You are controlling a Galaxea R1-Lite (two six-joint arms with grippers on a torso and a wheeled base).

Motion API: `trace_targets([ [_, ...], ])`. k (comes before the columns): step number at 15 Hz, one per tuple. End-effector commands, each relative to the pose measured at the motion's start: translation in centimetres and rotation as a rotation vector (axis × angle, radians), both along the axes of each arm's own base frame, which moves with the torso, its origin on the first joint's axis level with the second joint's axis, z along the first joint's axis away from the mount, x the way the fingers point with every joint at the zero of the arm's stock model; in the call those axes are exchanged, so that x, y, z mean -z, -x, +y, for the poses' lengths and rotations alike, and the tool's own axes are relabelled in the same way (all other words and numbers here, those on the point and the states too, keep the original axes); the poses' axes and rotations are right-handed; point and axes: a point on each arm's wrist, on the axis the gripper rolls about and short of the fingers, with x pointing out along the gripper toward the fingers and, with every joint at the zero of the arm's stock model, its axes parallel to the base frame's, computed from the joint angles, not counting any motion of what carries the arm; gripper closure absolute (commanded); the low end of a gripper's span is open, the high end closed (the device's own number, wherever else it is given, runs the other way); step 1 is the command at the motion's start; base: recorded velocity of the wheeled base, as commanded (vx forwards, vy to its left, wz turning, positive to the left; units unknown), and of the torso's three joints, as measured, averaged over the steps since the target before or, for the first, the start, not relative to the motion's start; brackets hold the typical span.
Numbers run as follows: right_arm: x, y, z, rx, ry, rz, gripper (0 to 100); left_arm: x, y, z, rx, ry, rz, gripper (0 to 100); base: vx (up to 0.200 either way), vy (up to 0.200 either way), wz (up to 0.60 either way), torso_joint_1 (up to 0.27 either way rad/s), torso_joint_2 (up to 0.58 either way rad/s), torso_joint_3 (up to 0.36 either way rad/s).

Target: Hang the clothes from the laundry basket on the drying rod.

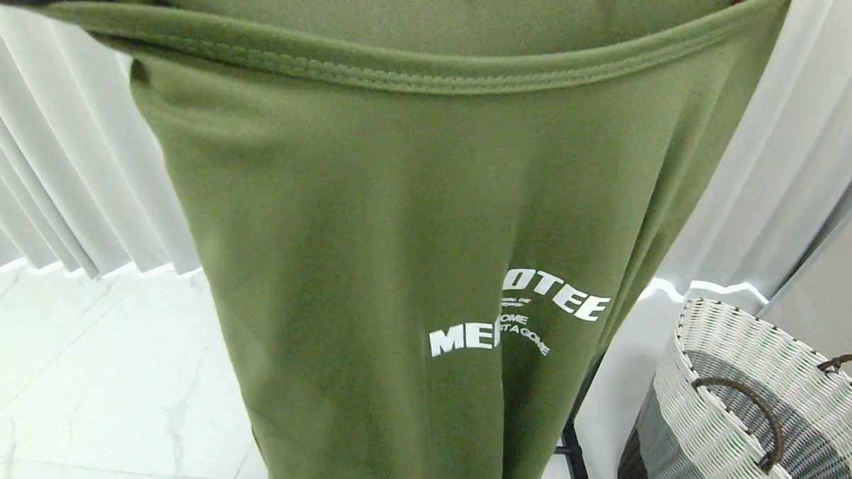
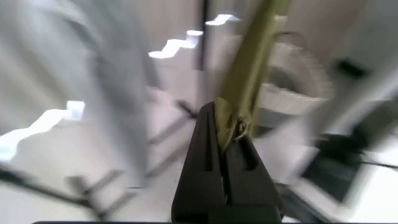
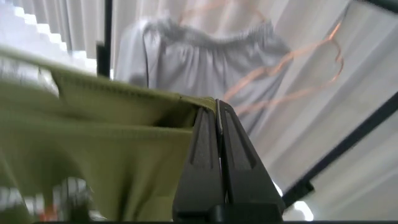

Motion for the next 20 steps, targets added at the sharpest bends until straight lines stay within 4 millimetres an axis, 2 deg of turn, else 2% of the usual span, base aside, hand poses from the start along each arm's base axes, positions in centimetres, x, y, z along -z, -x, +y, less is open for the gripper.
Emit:
trace_targets([
  [1, -0.1, 0.9, -1.9, 0.011, 0.000, 0.002, 100, -0.2, -1.1, -0.7, -0.056, -0.052, -0.045, 100, 0.000, 0.000, 0.00, 0.000, 0.00, 0.000],
  [4, 1.8, 1.0, -2.1, 0.010, 0.061, 0.033, 100, -0.1, -1.9, -1.8, -0.104, -0.063, -0.050, 100, 0.000, 0.000, 0.00, 0.000, 0.00, 0.000],
  [16, 1.5, 0.8, -1.8, 0.010, 0.029, 0.016, 100, -0.2, -2.1, -2.1, -0.103, -0.049, -0.056, 100, 0.000, 0.000, 0.00, 0.000, 0.00, 0.000],
  [17, 1.6, 0.8, -1.8, 0.011, 0.030, 0.018, 0, -0.2, -2.1, -2.1, -0.105, -0.049, -0.055, 100, 0.000, 0.000, 0.00, 0.000, 0.00, 0.000],
  [20, 2.3, 1.0, -2.1, 0.007, 0.049, 0.026, 0, 0.0, -2.3, -2.2, -0.122, -0.062, -0.052, 100, 0.000, 0.000, 0.00, 0.000, 0.00, 0.000],
])
